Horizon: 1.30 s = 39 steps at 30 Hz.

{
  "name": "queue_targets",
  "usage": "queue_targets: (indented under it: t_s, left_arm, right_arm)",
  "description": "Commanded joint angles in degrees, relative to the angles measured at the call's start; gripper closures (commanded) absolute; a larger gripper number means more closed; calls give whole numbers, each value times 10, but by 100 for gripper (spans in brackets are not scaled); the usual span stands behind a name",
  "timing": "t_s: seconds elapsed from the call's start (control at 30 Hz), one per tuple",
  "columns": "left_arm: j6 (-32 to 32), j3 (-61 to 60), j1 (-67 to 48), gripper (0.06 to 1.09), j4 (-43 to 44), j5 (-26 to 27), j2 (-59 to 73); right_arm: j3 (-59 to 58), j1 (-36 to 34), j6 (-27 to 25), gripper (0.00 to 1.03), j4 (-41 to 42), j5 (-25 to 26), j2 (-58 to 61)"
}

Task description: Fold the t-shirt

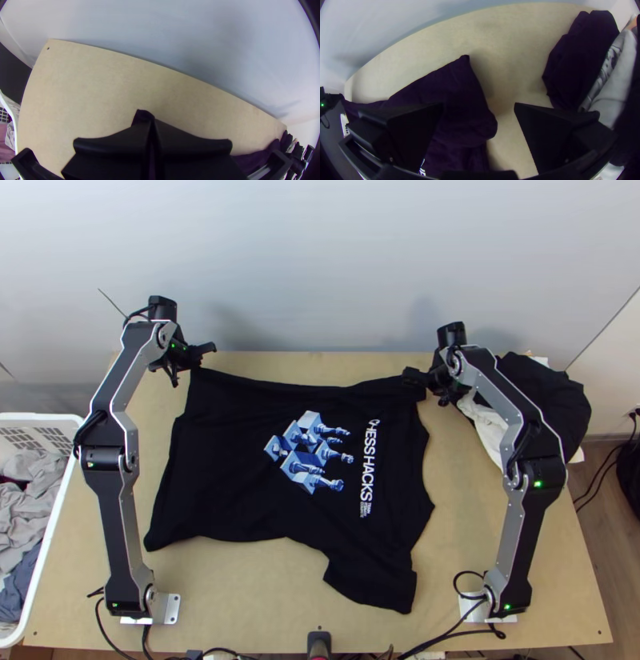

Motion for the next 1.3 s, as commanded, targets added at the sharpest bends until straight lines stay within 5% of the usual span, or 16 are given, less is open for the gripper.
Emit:
queue_targets:
  t_s: [0.0,0.07,0.23,0.3,0.6,1.07,1.27]
  left_arm:
    - [-1,1,0,105,1,0,-1]
    - [-1,1,2,105,0,0,0]
    - [0,1,3,105,-4,0,2]
    - [0,1,4,105,-5,0,3]
    - [-11,7,11,105,22,-33,4]
    - [-27,11,39,105,184,-98,7]
    - [-27,15,35,105,168,-87,-11]
  right_arm:
    - [26,9,-2,16,1,1,26]
    - [28,14,-1,19,0,1,28]
    - [32,23,-8,92,-1,2,24]
    - [32,24,-9,97,-2,2,24]
    - [90,35,-32,100,57,23,-1]
    - [283,66,-83,100,132,103,93]
    - [267,83,-72,100,89,102,75]
